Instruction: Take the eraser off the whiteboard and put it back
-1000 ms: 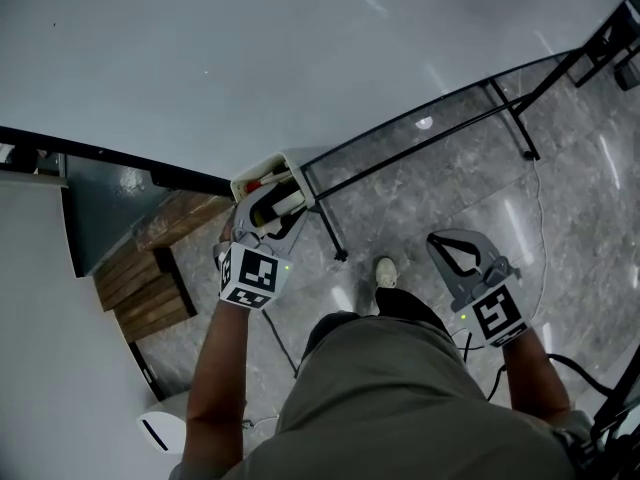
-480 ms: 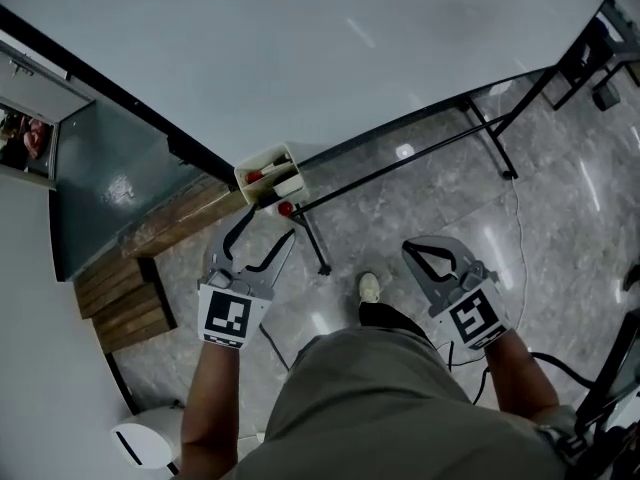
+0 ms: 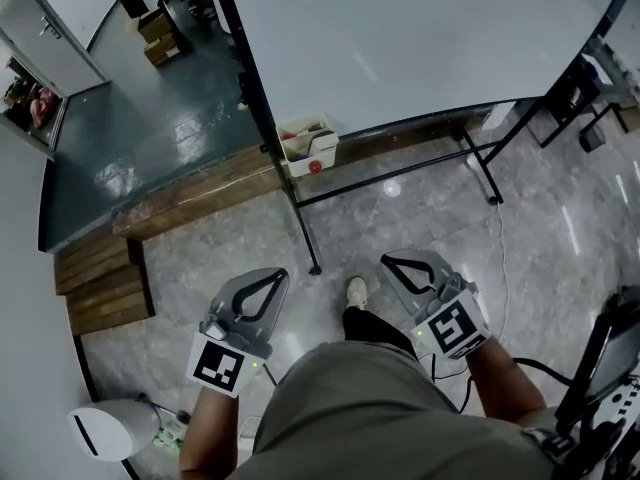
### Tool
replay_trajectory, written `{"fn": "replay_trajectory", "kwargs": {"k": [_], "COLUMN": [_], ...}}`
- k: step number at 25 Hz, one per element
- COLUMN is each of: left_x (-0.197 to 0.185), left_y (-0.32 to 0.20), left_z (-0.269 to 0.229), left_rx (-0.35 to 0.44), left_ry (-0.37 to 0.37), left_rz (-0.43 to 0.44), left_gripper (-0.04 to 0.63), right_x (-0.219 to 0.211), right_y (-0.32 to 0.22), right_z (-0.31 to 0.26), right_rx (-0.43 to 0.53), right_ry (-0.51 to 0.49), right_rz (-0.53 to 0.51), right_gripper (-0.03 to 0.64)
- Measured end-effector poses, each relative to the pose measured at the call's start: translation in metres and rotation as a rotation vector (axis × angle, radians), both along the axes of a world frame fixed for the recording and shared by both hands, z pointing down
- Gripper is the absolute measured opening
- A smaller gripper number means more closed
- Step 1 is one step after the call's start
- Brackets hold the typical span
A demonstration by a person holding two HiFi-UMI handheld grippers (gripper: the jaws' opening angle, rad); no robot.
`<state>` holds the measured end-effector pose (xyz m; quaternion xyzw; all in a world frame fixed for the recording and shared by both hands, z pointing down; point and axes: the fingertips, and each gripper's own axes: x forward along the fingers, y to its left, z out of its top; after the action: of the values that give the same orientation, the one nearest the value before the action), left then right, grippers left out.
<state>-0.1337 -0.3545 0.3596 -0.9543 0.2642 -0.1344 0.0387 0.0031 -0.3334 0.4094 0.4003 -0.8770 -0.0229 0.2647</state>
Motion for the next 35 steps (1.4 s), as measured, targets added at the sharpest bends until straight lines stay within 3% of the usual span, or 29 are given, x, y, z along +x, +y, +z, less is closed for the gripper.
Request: {"fn": "replay_trajectory", "kwargs": {"k": [5,10,14,20,29,35], "left_x": [-0.042,-0.063,-0.061,-0.024,0.07,0.091], "left_y": [0.082,0.148,0.186,0.234,0.324,0.387], "left_z": [0.007,0.011,0.002,-0.004,-0.021,-0.016], "left_rx": [-0.051,-0.01,-0.012,-0.004,-0.031,-0.061], "left_ry": [0.032,-0.03,-0.015,-0.011,0.034,0.013], "left_rz": [0.017,0.045,0.025,0.004,-0.051,-0.134], "left_gripper": [0.006,0.006,0.006,0.006,0.006,0.006], "right_x": [-0.048,-0.084,-0.087,-0.057,0.041,0.081], "right_y": [0.072,0.128,0.156,0.202,0.292,0.343], "right_z": [-0.006,-0.012,-0.024,-0.036,-0.038,-0.028], "right_rx": [0.002,0.003,0.028,0.051,0.062,0.059], "right_ry": [0.002,-0.002,0.008,-0.005,-0.018,-0.045], "right_rz": [-0.019,-0.058,-0.083,-0.113,-0.137,-0.173], "right_gripper": [0.003,0.003,0.003,0.003,0.003,0.003]}}
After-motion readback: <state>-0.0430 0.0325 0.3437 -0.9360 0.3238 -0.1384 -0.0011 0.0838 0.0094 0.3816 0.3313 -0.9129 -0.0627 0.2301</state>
